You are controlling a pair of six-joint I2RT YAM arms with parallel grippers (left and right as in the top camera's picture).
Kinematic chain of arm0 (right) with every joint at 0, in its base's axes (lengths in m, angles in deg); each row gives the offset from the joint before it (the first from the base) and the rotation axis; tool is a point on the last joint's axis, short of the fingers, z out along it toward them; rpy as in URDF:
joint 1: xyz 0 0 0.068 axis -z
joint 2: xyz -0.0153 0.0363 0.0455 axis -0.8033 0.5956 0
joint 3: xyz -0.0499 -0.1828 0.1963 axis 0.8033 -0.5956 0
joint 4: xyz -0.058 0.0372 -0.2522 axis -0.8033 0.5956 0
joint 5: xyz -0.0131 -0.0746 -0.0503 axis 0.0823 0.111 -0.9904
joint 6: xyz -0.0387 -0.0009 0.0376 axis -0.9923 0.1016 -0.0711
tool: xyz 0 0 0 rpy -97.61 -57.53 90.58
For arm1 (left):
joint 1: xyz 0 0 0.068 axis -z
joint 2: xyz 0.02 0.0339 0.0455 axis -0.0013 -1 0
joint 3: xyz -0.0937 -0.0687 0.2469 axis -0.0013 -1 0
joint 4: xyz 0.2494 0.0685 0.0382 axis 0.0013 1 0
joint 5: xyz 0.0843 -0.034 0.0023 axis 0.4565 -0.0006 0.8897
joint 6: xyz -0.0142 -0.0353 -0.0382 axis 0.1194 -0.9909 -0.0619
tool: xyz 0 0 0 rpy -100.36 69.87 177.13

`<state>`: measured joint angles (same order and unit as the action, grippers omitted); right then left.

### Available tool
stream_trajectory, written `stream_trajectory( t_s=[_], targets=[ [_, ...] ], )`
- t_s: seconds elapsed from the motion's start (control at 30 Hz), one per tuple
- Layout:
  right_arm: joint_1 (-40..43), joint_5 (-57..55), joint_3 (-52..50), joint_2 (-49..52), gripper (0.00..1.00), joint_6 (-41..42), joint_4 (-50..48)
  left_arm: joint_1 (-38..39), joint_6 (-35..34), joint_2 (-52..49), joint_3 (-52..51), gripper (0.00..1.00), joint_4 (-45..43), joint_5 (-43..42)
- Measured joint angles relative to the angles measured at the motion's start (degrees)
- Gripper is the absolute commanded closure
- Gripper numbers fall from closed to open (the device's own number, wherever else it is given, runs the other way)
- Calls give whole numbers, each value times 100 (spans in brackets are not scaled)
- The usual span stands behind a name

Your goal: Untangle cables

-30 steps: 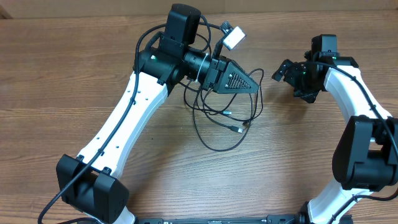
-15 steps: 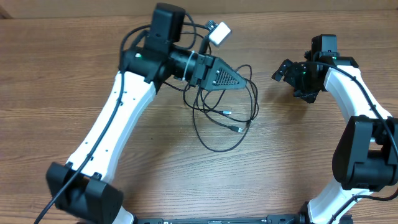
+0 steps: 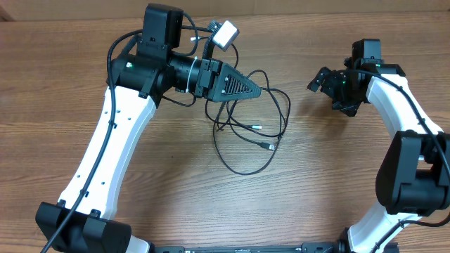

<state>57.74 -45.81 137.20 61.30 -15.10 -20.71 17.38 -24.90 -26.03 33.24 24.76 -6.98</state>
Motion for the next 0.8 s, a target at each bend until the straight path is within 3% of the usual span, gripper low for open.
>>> stream_trajectory(
  t_s=[0.43,0.8],
  targets=[
    [0,2,0,0,0,2,-2,-26,671,0,2,96,981,153],
    [0,0,0,0,0,2,2,-26,780,0,2,96,1281,1427]
  ],
)
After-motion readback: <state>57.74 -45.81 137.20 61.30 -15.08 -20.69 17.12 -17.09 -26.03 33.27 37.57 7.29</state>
